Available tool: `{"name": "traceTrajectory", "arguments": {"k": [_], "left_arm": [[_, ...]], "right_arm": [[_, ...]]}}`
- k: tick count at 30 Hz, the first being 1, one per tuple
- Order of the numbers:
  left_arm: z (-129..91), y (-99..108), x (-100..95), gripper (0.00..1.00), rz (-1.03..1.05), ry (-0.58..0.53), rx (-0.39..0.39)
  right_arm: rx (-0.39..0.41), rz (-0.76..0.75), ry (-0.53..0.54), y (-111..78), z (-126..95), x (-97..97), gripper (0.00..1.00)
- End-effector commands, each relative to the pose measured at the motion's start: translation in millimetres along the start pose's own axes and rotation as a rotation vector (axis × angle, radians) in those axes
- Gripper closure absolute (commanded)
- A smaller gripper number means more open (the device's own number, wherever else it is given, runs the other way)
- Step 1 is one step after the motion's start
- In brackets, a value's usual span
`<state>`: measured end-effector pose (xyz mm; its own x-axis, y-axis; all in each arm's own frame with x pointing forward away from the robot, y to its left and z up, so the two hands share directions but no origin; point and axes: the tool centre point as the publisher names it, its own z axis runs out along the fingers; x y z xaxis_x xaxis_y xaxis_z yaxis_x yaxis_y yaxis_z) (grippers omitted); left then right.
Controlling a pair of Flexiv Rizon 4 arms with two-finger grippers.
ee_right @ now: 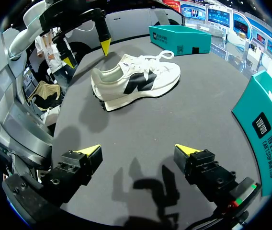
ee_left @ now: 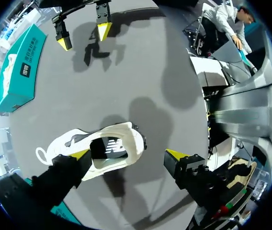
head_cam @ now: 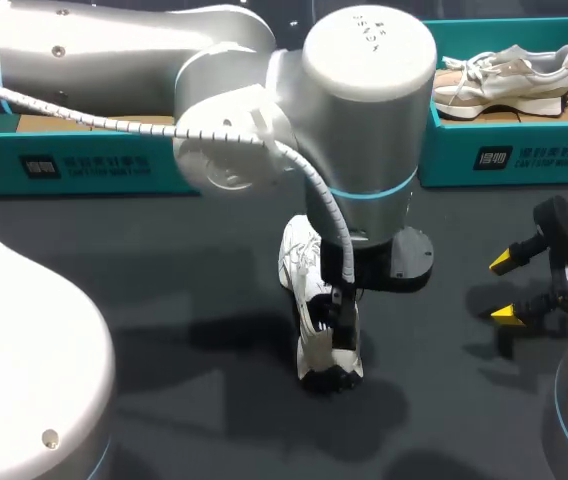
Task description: Take the shoe out of the shoebox, open the shoe tongue, remove and reinsert the insole, then place the shoe into the shoebox
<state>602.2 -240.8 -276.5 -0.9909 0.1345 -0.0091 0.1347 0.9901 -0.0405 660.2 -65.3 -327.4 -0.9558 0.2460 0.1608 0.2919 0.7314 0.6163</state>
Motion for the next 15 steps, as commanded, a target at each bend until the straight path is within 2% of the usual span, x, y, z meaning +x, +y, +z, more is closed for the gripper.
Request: {"name": "traceTrajectory", "arguments": {"k": [1, 8, 15], "left_arm": [[14.6, 3.6, 6.8, 0.0, -0.052, -0.035, 0.02], [30.1, 10.5, 3.6, 0.0, -0.164, -0.035, 0.055], [46.4, 15.7, 4.1, 0.0, -0.214, -0.033, 0.056]], "right_arm": [[0.003, 0.0, -0.004, 0.1, -0.3, 2.1, 0.0], [0.003, 0.0, -0.004, 0.1, -0.3, 2.1, 0.0], [0.003, 0.0, -0.004, 0.1, -0.3, 2.1, 0.0]]}}
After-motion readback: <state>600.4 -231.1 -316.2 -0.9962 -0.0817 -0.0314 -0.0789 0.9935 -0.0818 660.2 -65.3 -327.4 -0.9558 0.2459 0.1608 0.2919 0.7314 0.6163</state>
